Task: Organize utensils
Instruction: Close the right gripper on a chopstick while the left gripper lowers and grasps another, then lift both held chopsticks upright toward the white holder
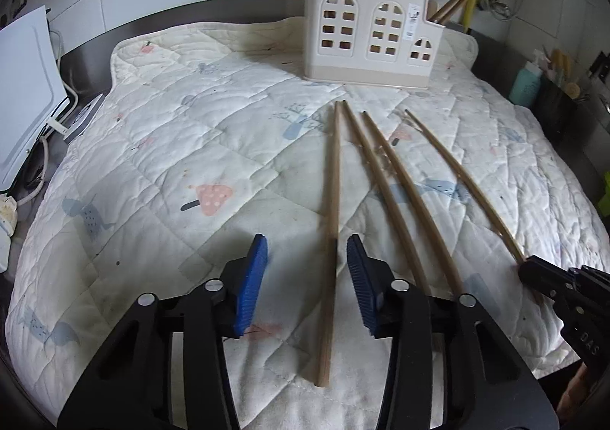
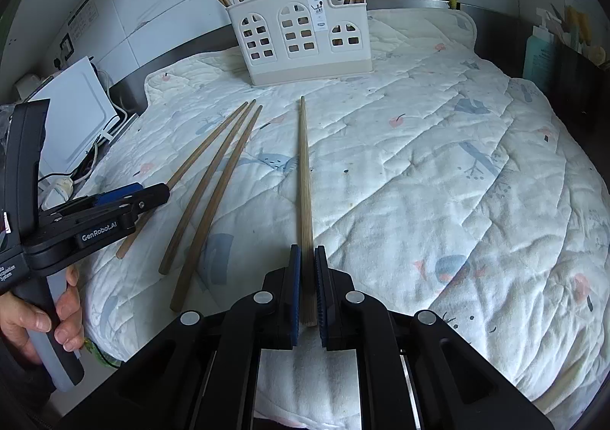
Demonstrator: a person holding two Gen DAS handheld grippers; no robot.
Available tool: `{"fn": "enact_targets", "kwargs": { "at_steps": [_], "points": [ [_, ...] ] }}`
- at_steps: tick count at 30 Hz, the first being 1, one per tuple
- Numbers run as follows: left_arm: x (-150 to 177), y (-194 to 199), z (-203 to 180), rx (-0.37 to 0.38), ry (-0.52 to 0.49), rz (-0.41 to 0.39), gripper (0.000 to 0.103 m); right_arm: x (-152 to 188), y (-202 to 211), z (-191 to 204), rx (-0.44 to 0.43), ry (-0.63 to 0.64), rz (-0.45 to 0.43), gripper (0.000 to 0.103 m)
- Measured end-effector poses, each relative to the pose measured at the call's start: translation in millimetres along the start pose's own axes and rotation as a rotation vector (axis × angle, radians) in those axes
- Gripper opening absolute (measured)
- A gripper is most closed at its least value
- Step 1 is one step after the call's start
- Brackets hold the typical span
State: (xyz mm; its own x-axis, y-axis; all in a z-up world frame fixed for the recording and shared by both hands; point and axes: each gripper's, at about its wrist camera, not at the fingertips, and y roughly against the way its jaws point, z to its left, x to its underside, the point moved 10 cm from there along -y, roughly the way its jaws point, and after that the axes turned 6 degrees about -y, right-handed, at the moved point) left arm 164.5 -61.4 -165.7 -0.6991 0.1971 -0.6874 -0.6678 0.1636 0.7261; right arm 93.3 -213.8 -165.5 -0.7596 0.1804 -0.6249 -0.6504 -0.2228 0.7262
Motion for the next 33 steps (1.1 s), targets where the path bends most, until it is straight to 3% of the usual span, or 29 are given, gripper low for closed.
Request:
{"fn": "enact_targets", "kwargs": {
  "at_steps": [5,8,12,19,28,31,33],
  "points": [
    [4,2,-14,0.096,-0.017,-0.013,0.026,1,0,0,0.005,0.001,-0.002,0.007],
    [8,0,-17,0.128,-0.012,-0.006,0.025,1,0,0,0.005,0.001,-0.003,0.007],
    [9,-1,-16,0.133,-0.02,0.002,0.024,0,0,1,0.011,0.01,-0.007,0.007],
    [8,2,-6,0.114,-0.02,0.011,0.007,-4,8,5,0.036,0.039,-0.035,0.007],
    [-8,25,4,0.132,-0.039,-0.07,0.007,-40,49,18,0.045,0.1,-0.161,0.007],
    [-6,27,-2,0.207,-0.018,-0.05,0.007,-49,57,24,0.044,0.117,-0.187,0.007],
    [-1,25,-5,0.199,-0.031,-0.039,0.011,-50,58,27,0.042,0.121,-0.19,0.007]
  ]
}}
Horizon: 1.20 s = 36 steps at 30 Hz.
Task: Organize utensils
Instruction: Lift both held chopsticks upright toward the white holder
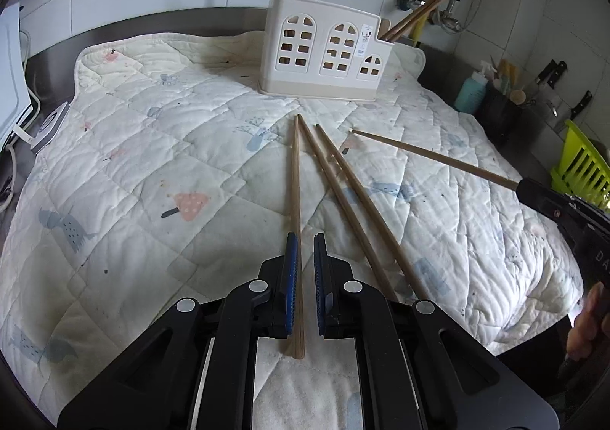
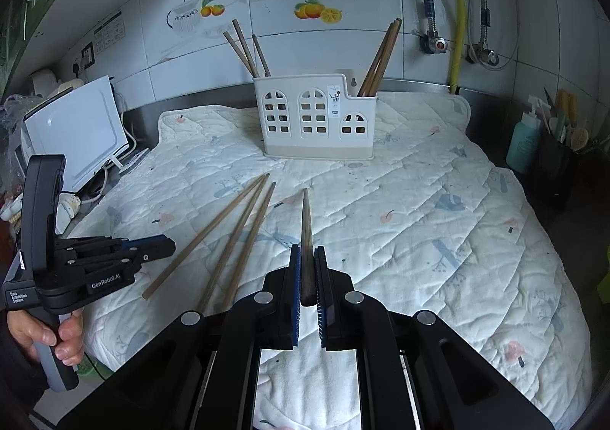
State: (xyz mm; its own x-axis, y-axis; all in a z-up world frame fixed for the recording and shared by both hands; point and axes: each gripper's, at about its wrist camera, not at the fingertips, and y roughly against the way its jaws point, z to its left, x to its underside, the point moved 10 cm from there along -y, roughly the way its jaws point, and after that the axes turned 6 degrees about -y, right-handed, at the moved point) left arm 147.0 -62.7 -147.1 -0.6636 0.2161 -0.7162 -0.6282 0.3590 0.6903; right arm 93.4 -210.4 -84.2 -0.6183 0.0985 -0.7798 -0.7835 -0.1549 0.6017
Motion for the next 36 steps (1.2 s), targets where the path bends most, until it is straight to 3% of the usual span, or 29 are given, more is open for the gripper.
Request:
{"fn": "enact_targets", "kwargs": {
  "at_steps": [2,6,9,13,17,28,36],
  "points": [
    [7,-4,-2,0.001,0.0,0.021,0.02,2,-1,2,-0.001,-0.001,0.006,0.007],
    [15,-13,2,-0.022,0.004,0.043,0.022,7,-3,3,-0.004,-0.003,0.018,0.007],
    [17,-18,3,-0.032,-0.015,0.048,0.02,8,-3,3,-0.004,-0.004,0.019,0.007],
    [17,-18,0,-0.059,-0.051,0.048,0.005,6,-3,3,-0.007,-0.011,0.014,0.007],
    [10,-12,2,-0.047,-0.047,0.038,0.005,-1,1,4,-0.01,-0.003,-0.003,0.007],
    [-46,22,6,-0.029,-0.043,-0.106,0.005,-48,15,6,-0.024,0.029,-0.092,0.007],
    [-80,28,4,-0.017,-0.073,-0.152,0.005,-99,19,6,-0.065,0.047,-0.125,0.007]
  ]
}}
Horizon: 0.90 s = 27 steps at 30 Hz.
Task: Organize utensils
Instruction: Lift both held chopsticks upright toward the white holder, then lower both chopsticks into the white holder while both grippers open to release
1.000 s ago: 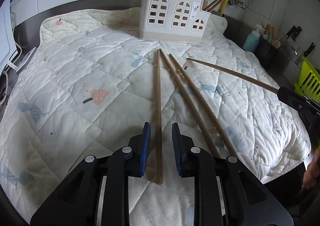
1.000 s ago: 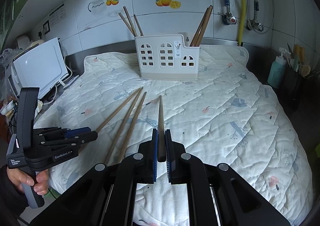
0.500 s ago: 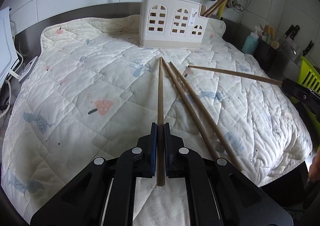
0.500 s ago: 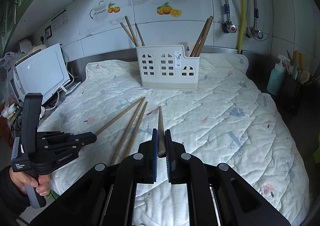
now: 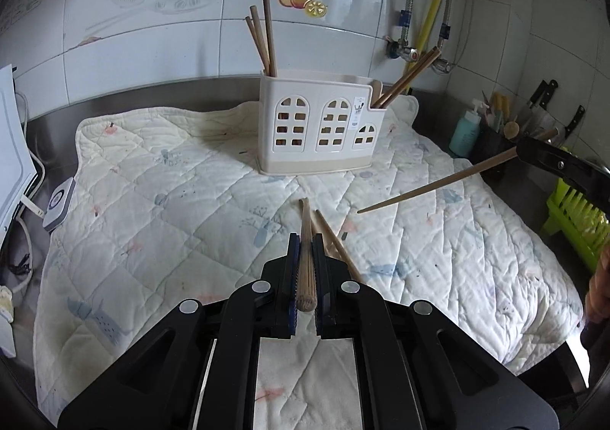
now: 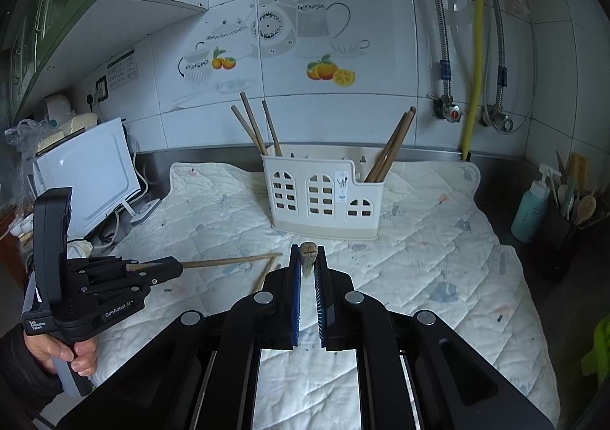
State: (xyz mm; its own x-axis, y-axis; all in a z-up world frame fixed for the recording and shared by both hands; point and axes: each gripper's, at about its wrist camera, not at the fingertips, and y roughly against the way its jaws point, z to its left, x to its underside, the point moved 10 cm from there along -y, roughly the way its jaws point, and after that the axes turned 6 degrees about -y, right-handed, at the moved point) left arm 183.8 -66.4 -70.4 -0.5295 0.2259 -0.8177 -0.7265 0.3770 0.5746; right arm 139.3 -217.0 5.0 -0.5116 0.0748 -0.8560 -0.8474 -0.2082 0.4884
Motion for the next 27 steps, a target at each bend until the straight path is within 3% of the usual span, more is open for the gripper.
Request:
{"fn": "enact_targets", "kwargs": {
  "at_steps": [9,18,27],
  "points": [
    [-52,11,2,0.026,-0.023,-0.051,0.005,-76,7,-8,-0.023,0.057,-0.043,0.007],
    [-115,19,-1,0.047,-0.056,-0.107,0.005,-154,11,-25,0.024,0.117,-0.069,0.007],
    [-197,37,0,0.033,-0.056,-0.237,0.005,-180,-32,-41,0.07,0.146,0.011,0.007]
  ]
}}
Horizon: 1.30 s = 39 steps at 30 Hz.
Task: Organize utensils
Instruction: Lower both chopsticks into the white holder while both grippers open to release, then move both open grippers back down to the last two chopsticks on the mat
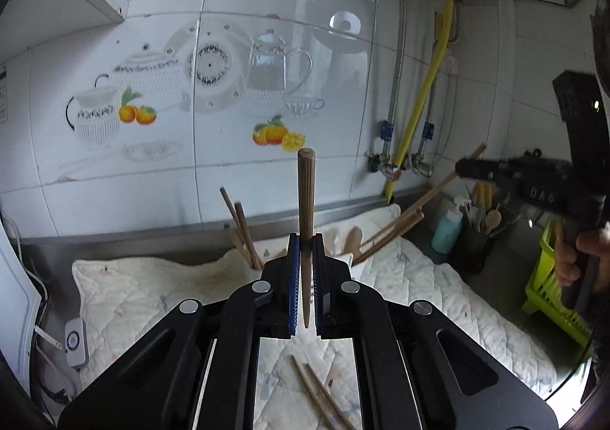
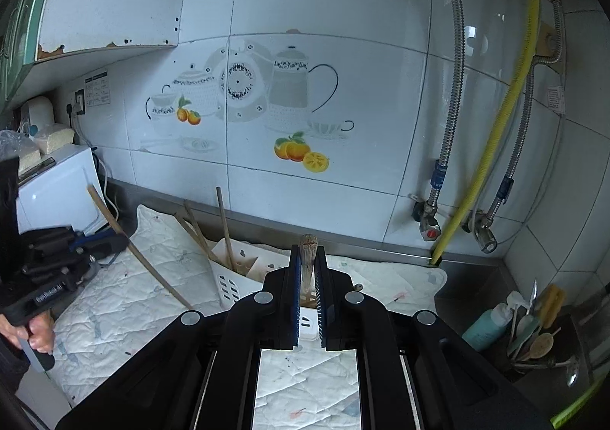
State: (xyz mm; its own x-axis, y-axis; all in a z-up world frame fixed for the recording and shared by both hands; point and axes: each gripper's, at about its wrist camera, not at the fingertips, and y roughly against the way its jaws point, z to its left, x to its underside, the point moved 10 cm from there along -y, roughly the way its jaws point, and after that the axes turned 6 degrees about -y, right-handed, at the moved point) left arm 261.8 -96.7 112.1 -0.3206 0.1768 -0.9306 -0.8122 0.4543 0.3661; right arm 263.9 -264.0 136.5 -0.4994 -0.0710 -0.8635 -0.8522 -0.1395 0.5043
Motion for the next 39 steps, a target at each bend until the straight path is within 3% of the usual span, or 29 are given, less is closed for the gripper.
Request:
{"fn": "enact_targets", "kwargs": {
  "at_steps": [5,10,20,27,32,39],
  "points": [
    [-47,-10,9,-0.03,0.0,-0.071,0.005,6,-30,-5,0.004,-0.007,0.044,0.007],
    [-69,-32,24,-0.089,0.001,-0.095,0.005,14,-53,-8,-0.008,-0.01,0.092,0.007],
    [-30,-98,41,-0.091,0.03,0.045,0.005,26,-78,-9,-0.021,-0.019,0.13,0.007],
    [-25,-100,39,-0.087,0.023,0.05,0.01,22,-67,-10,-0.02,-0.025,0.092,0.015],
    [-33,-74,32,-0.092,0.014,0.009,0.037,23,-42,-5,-0.034,-0.033,0.052,0.019],
    [-25,-23,12,-0.092,-0.016,-0.027,0.059,53,2,23,-0.074,-0.03,0.015,0.022]
  ]
}}
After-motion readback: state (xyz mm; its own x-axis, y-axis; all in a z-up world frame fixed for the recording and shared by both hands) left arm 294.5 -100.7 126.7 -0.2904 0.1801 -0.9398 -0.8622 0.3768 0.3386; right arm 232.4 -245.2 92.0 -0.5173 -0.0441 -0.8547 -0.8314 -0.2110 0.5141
